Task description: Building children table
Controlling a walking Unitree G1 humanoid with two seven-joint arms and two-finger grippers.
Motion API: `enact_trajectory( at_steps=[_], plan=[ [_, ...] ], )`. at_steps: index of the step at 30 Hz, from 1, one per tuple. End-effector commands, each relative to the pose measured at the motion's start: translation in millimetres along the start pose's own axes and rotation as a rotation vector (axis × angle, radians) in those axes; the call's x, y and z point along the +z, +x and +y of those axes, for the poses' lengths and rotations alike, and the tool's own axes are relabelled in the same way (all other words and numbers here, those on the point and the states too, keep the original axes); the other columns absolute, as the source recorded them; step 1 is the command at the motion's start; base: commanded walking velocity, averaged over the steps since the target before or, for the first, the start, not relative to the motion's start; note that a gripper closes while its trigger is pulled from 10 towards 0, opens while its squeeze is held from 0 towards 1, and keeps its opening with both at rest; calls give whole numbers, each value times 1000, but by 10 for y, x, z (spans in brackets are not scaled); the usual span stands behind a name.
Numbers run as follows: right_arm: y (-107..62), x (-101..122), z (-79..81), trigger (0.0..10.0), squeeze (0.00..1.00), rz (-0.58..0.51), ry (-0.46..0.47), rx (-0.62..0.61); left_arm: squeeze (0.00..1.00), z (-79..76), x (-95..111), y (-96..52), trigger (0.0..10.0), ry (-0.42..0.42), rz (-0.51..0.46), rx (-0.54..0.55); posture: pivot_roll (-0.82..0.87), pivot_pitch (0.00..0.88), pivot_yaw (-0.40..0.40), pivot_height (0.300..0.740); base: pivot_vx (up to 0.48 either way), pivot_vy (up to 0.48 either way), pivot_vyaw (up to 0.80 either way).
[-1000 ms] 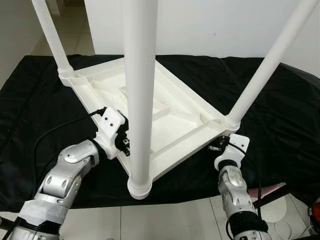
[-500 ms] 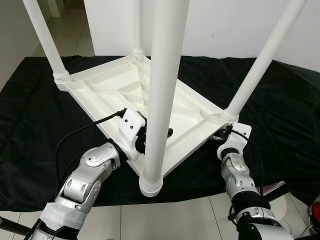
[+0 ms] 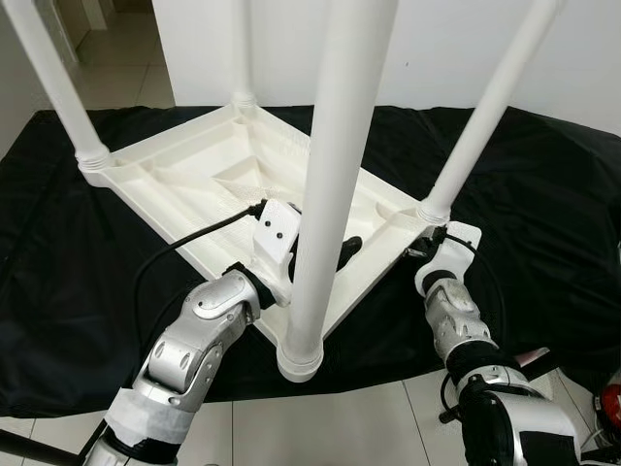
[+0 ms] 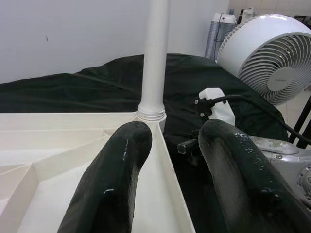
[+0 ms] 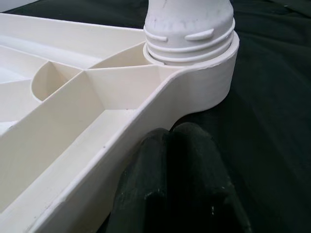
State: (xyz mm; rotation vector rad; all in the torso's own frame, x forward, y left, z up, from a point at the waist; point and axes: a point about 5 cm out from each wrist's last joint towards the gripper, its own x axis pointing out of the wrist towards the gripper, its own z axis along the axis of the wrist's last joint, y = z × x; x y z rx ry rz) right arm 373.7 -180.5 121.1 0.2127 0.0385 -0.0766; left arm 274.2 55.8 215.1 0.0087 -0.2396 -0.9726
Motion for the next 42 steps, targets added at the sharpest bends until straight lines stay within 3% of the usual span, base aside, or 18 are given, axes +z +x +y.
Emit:
enact_trajectory(
  at_steps=[1,7,16,21,24,28,30,32,33,34,35,38,42],
  plan=[
    [18,-25,182,10000,0,11,-13,80,0,-113,9,32,10000,-15,-1,-57,102,80,-18,740,0,0,0],
    [80,55,148,10000,0,8,-72,82,0,-266,92,66,10000,-4,-7,-142,95,80,-6,740,0,0,0],
    [95,93,72,10000,0,-6,-102,32,0,-339,36,88,10000,-5,30,-161,95,80,-9,740,0,0,0],
    [13,42,-168,10000,0,-51,-91,-112,0,-245,-68,100,10000,34,91,-79,99,84,-14,740,0,0,0],
    [3,41,-192,10000,0,-60,-89,-126,0,-233,-77,101,10000,38,100,-69,99,84,-14,740,0,0,0],
    [-137,-33,-321,10000,0,-134,-74,-155,0,-48,-149,88,10000,41,140,42,92,92,-13,740,0,0,0],
    [-137,-33,-321,10000,0,-134,-74,-155,0,-48,-149,88,10000,41,140,42,92,92,-13,740,0,0,0],
    [-284,-100,-370,10000,0,-194,-85,-153,0,135,-174,47,10000,43,158,129,82,91,-8,740,0,0,0],
    [-284,-100,-370,10000,0,-194,-85,-153,0,135,-174,47,10000,43,158,129,82,91,-8,740,0,0,0],
    [-457,-118,-360,10000,0,-258,-75,-122,1000,329,-130,-44,10000,56,155,169,78,91,-9,740,0,0,0],
    [-457,-118,-360,10000,0,-258,-75,-122,1000,329,-130,-44,10000,56,155,169,78,91,-9,740,0,0,0],
    [-662,-79,-298,10000,0,-319,-106,-64,1000,529,-69,-189,10000,69,156,202,66,89,-4,740,0,0,0],
    [-767,-60,-259,10000,0,-336,-133,-27,1000,600,-84,-291,10000,91,186,207,62,89,-5,740,0,0,0]
  ],
)
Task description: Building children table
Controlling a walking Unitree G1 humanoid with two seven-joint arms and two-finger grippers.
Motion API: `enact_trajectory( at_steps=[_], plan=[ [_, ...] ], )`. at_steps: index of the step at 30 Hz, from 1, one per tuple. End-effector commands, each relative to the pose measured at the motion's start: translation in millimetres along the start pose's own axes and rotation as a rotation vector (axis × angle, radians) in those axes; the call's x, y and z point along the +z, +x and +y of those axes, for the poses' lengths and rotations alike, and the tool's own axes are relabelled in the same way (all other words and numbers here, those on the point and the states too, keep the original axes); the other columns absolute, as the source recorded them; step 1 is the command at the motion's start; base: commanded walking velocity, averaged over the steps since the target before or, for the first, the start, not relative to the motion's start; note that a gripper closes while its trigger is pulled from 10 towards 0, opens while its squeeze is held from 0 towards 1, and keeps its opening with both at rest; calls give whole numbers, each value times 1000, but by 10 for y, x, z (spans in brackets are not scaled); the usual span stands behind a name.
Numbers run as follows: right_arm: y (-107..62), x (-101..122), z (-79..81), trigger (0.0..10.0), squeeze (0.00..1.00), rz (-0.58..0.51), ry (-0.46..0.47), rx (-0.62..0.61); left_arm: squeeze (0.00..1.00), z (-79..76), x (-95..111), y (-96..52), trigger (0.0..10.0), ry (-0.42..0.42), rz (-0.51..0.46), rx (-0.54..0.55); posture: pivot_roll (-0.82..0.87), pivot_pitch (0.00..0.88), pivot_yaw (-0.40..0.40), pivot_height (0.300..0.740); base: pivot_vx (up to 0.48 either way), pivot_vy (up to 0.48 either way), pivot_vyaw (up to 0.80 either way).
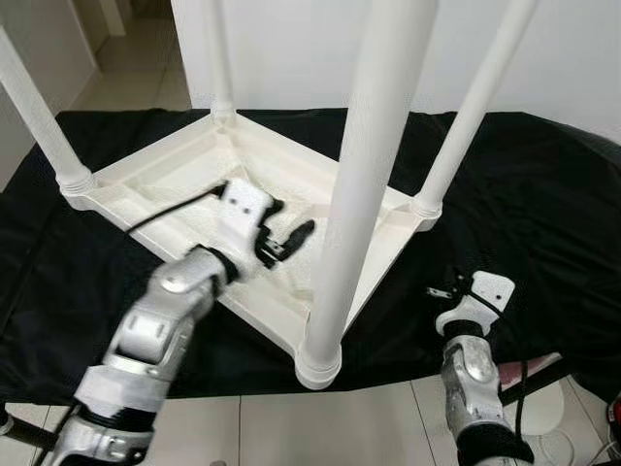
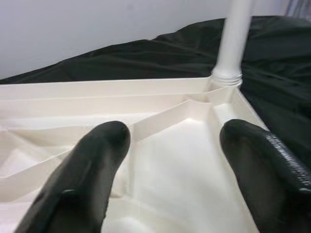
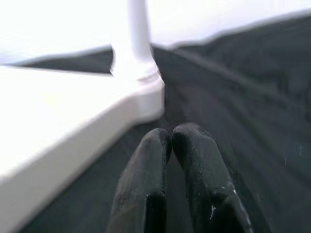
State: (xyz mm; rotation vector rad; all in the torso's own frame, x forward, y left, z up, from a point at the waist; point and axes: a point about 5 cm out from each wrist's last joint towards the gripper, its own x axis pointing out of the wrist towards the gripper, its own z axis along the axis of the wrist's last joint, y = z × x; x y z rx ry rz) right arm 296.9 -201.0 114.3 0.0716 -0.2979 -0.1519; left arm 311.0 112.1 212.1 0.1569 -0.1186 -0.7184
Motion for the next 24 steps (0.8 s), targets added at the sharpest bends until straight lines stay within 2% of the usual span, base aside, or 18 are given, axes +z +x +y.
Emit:
enact_trajectory(
  at_steps=[1,4,6,8,9,10,12,13,14,18,19,20,21,22,24],
  plan=[
    [-67,11,27,10000,0,9,0,31,1000,16,-65,-52,10000,4,16,-32,59,87,-4,740,0,0,0],
    [-177,54,70,10000,0,4,1,90,1000,74,-138,-137,10000,24,50,-52,59,86,-5,740,0,0,0],
    [-177,54,70,10000,0,4,1,90,1000,74,-138,-137,10000,24,50,-52,59,86,-5,740,0,0,0],
    [-293,98,112,10000,0,8,6,148,1000,117,-208,-241,10000,39,81,-81,61,85,-7,740,0,0,0],
    [-293,98,112,10000,0,8,6,148,1000,117,-208,-241,10000,39,81,-81,61,85,-7,740,0,0,0],
    [-391,179,152,10000,0,17,11,255,1000,169,-275,-390,10000,47,115,-125,58,84,-4,740,0,0,0],
    [-414,207,160,10000,0,20,18,290,1000,184,-296,-443,10000,46,128,-143,58,84,-4,740,0,0,0],
    [-425,247,159,10000,529,21,15,322,1000,194,-314,-493,10000,43,140,-162,58,84,-4,740,0,0,0],
    [-422,320,148,10000,1000,19,10,388,1000,207,-323,-583,10000,49,157,-202,57,83,0,740,0,0,0],
    [-404,379,138,10000,1000,28,25,460,1000,234,-313,-648,10000,65,171,-242,61,85,-4,740,0,0,0],
    [-379,424,137,10000,1000,36,20,533,1000,265,-289,-676,10000,85,173,-276,63,84,-4,740,0,0,0],
    [-379,424,137,10000,1000,36,20,533,1000,265,-289,-676,10000,85,173,-276,63,84,-4,740,0,0,0],
    [-360,500,138,10000,1000,62,7,661,1000,287,-245,-717,10000,114,178,-352,67,85,-8,740,0,0,0],
    [-360,500,138,10000,1000,62,7,661,1000,287,-245,-717,10000,114,178,-352,67,85,-8,740,0,0,0],
    [-363,551,133,10000,1000,89,-16,763,1000,285,-227,-752,10000,142,188,-411,67,85,-8,740,0,0,0]
  ],
)
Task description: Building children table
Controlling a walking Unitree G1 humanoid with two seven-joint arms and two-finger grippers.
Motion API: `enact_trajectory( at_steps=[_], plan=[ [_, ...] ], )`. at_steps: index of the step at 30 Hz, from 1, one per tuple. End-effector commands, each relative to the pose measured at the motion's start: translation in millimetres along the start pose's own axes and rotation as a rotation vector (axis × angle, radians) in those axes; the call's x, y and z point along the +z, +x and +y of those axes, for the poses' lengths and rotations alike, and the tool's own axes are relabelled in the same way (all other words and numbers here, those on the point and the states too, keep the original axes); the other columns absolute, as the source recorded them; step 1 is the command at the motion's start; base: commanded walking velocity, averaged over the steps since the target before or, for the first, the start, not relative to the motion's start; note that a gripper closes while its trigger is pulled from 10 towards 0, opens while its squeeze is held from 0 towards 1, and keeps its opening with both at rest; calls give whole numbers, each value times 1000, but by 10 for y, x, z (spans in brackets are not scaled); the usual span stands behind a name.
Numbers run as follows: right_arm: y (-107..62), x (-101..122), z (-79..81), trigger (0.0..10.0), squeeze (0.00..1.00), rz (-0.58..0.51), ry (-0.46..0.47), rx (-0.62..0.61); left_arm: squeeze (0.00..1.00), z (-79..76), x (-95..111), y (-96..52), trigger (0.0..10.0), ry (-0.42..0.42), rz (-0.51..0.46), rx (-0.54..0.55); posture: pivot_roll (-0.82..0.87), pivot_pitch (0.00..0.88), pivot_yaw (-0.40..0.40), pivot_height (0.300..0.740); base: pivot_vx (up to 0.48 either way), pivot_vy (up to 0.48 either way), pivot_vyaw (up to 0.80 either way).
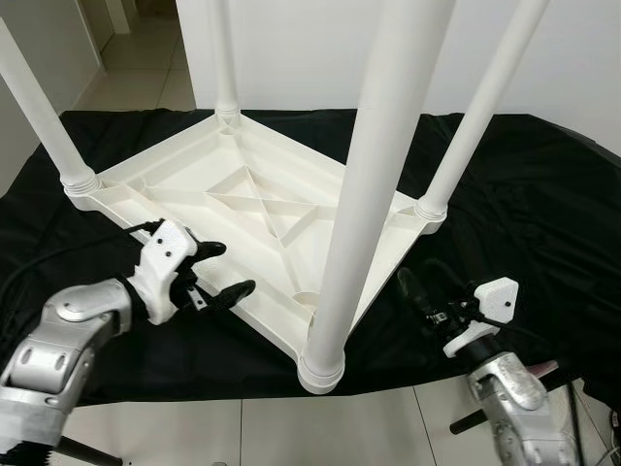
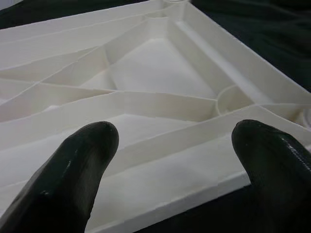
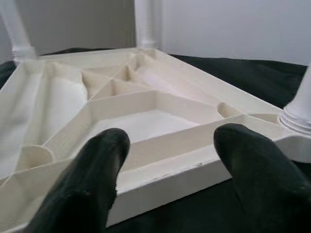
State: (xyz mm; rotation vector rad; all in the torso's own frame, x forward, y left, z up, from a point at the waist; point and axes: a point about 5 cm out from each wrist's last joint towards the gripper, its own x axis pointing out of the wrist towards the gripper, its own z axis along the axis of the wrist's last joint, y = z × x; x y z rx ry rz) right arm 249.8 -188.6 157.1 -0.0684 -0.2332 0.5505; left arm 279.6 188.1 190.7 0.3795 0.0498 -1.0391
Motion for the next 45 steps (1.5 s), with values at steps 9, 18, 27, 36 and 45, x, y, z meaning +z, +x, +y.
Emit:
enact_trajectory(
  at_steps=[9,18,27,36,45],
  plan=[
    [-198,87,263,10000,278,160,64,506,0,10,-53,53,10000,25,33,-48,58,96,-2,740,0,0,0],
    [-263,188,366,10000,0,205,87,730,0,12,-57,89,10000,30,26,-41,63,96,-8,740,0,0,0],
    [9,157,594,10000,0,172,42,912,0,-31,-32,124,10000,21,0,-21,92,97,-26,740,0,0,0],
    [223,38,720,10000,0,155,80,878,0,-118,-37,194,10000,5,-19,-31,108,93,-37,740,0,0,0],
    [490,-20,898,2196,0,36,113,622,0,-136,-13,263,10000,-5,-44,-11,104,92,-34,740,0,0,0]
  ],
)
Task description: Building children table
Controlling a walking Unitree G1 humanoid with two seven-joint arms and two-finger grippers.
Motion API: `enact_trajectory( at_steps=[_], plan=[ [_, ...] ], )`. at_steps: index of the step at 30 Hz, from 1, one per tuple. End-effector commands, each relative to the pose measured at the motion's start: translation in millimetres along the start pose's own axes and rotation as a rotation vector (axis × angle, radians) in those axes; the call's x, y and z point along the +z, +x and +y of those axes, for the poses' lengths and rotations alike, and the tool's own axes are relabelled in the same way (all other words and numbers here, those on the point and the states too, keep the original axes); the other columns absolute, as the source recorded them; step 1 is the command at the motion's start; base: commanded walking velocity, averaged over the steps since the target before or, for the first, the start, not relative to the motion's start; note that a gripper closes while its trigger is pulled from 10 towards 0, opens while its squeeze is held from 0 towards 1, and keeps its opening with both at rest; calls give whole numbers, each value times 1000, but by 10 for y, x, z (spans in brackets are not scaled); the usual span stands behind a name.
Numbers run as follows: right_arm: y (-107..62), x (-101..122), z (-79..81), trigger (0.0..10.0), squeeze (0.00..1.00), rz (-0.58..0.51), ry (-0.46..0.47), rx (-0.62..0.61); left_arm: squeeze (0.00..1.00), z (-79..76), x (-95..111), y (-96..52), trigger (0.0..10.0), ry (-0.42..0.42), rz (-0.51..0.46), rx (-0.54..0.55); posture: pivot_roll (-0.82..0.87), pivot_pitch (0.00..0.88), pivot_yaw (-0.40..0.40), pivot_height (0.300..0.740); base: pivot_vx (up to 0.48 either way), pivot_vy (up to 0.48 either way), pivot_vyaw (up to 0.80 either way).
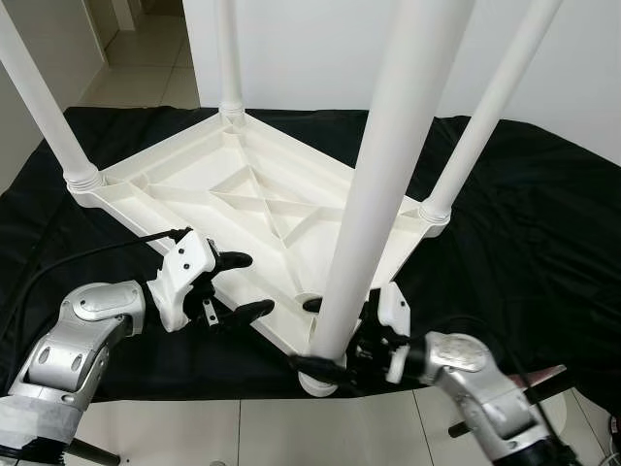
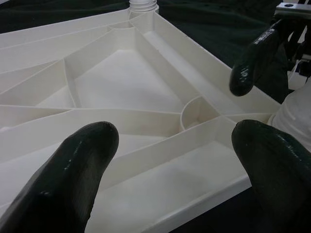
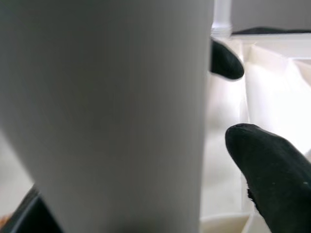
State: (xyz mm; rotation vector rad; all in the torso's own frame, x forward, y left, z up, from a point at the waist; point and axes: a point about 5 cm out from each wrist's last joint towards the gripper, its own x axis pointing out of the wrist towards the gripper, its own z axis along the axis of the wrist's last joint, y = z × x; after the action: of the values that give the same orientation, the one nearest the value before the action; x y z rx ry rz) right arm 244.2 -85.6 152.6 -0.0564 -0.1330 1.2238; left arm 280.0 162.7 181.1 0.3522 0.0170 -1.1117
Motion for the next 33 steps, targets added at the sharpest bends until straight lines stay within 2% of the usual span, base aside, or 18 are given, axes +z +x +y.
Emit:
enact_trajectory(
  at_steps=[1,3,4,7,10,11,12,13,14,16,18,20,25,30,33],
  plan=[
    [-8,12,6,2196,0,-24,20,-47,0,3,-7,38,10000,-5,3,55,104,92,-34,740,0,0,0],
    [-14,14,14,2196,0,-29,27,-46,0,3,-7,42,10000,-6,2,56,104,92,-34,740,0,0,0],
    [-30,15,10,0,0,-28,20,-52,0,3,-6,51,10000,-7,0,56,98,92,-32,740,0,0,0],
    [-119,20,-25,0,0,-15,7,-72,0,0,3,79,10000,-11,-9,51,93,92,-29,740,0,0,0],
    [-313,33,-76,0,0,12,-4,-92,0,-11,7,113,10000,-13,-16,41,84,93,-26,740,0,0,0],
    [-400,35,-102,1294,0,25,-8,-105,0,-14,5,121,10000,-13,-16,40,77,94,-25,740,0,0,0],
    [-535,24,-148,8941,0,59,-22,-126,0,-17,2,131,10000,-15,-17,37,75,94,-25,740,0,0,0],
    [-535,24,-148,8941,0,59,-22,-126,0,-17,2,131,10000,-15,-17,37,75,94,-25,740,0,0,0],
    [-600,18,-176,10000,0,77,-32,-137,0,-19,2,136,10000,-16,-19,35,75,94,-25,740,0,0,0],
    [-666,5,-220,10000,0,93,-29,-161,0,-21,1,142,10000,-16,-19,33,69,95,-23,740,0,0,0],
    [-863,-60,-393,10000,0,150,-43,-270,0,-34,-1,170,10000,-19,-24,20,62,88,-17,740,0,0,0],
    [-884,-71,-415,10000,0,155,-42,-286,0,-37,0,179,10000,-20,-25,18,62,88,-17,740,0,0,0],
    [-860,-97,-410,10000,0,161,-43,-287,0,-56,6,229,10000,-17,-32,1,60,85,-15,740,0,0,0],
    [-787,-126,-335,10000,0,151,-34,-260,0,-146,15,376,10000,-2,-42,-52,61,81,-13,740,0,0,0],
    [-782,-170,-308,10000,0,158,-1,-224,0,-169,-7,550,10000,6,-13,-49,59,77,-6,740,0,0,0]
  ],
)
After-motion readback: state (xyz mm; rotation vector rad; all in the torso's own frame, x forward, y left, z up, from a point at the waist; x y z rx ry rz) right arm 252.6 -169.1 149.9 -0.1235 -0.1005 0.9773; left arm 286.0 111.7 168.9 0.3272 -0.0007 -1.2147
